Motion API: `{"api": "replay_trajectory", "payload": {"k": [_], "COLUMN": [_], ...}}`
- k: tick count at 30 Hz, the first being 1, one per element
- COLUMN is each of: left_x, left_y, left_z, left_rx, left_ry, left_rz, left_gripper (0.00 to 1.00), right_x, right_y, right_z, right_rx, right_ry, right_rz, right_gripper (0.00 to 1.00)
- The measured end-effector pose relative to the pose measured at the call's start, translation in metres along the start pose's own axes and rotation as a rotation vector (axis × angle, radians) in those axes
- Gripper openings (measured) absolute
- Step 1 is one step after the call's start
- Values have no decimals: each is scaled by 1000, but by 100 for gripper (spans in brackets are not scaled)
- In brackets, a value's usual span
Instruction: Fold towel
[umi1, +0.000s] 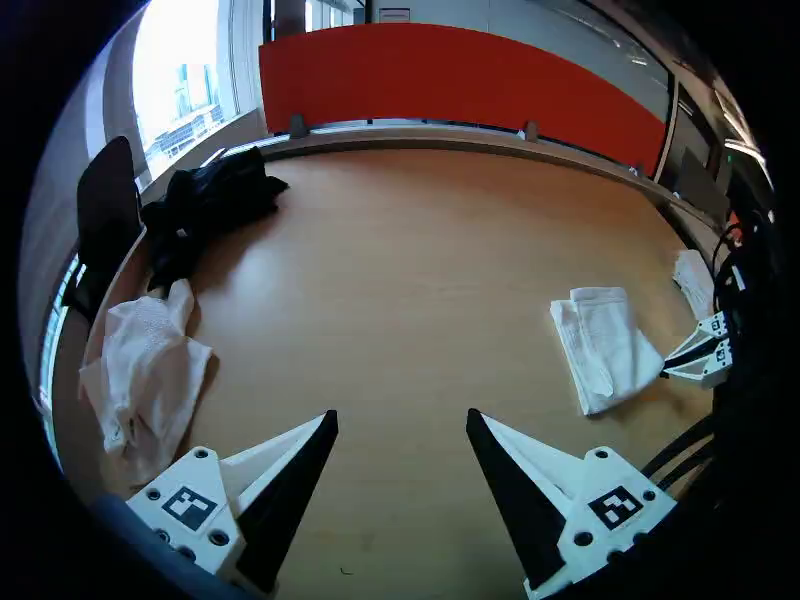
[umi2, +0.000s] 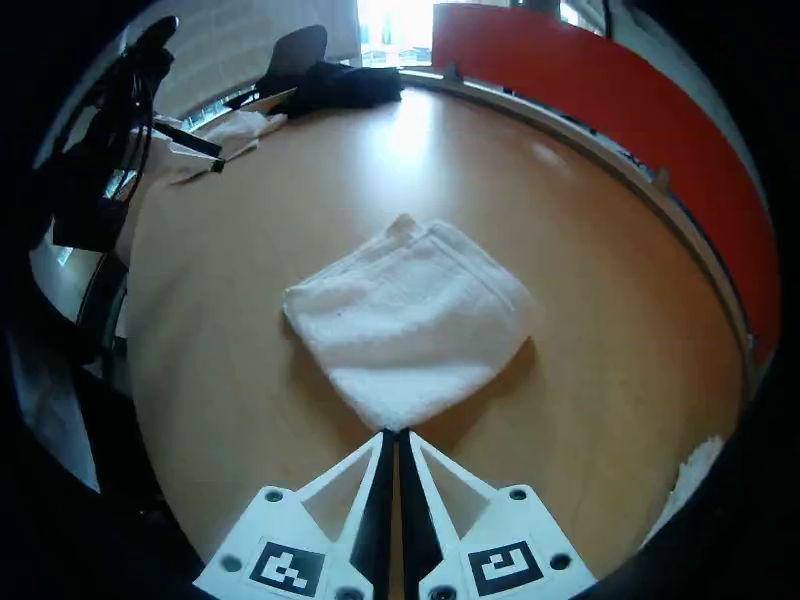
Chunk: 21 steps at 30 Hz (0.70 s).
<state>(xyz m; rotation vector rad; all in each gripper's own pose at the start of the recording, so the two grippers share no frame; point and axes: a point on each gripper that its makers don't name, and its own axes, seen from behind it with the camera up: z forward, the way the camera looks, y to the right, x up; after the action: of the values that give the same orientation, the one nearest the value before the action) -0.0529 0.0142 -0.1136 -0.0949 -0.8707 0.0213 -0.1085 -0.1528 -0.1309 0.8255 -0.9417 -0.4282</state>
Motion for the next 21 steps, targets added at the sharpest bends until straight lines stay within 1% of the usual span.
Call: {"api": "replay_trajectory", "payload": {"k": [12, 21], "left_x": [4, 10], "left_y": [2, 1], "left_z": [-2, -5], "left_rx": [-5, -6], "left_ry": [16, 34], "left_rz": [-6, -12], "left_gripper": [96, 95], "right_x": [67, 123], "right_y": [9, 20], "right_z": [-31, -59], "right_rx": [-35, -66], "right_ry": [104, 198], "right_rz": [-73, -131], "right_gripper": [4, 4]}}
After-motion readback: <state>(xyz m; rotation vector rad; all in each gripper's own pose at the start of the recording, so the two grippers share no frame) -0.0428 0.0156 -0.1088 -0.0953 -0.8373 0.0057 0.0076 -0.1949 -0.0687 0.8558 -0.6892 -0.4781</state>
